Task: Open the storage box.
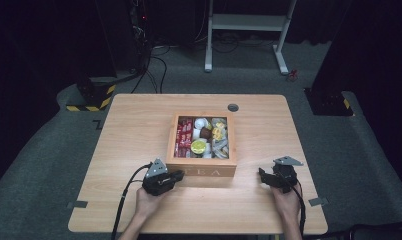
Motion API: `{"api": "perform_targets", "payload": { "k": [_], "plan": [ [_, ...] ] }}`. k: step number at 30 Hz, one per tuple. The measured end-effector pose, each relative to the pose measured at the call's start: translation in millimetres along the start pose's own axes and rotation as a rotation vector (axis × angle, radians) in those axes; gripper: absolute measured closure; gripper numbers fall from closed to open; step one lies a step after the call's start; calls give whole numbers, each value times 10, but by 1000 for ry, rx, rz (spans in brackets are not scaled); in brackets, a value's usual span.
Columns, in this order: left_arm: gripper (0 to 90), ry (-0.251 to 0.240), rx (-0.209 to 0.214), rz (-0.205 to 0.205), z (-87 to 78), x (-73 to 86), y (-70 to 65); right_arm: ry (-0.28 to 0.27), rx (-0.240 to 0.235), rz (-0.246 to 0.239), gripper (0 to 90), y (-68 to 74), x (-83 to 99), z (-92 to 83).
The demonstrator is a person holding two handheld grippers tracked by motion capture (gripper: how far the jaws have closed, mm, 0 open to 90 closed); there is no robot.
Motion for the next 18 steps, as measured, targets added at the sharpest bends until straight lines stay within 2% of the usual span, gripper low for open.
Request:
{"api": "perform_targets", "payload": {
  "k": [8, 10, 14, 18],
  "plan": [
    [868, -9, -21, 8, 38, -30, 2, -1, -9, -7, 277, 14, 0, 1],
    [877, -9, -10, -14, 45, -38, -7, -1, -9, -7, 276, 14, 0, 1],
    [900, -7, -6, -10, 35, -68, 1, -1, -8, -6, 276, 14, -1, 2],
    [900, -27, -1, -7, 0, -135, -26, 0, -9, -4, 276, 16, 0, 0]
  ]
}}
Point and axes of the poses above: each handheld gripper's, and its own axes: z roughly forward along the jaws, x roughly out of its underside, y roughly to its left, the point moved 5 cm from there along z, roughly forward along the jaws, and after that the axes turned 3 degrees about y, right-handed, at the moved point
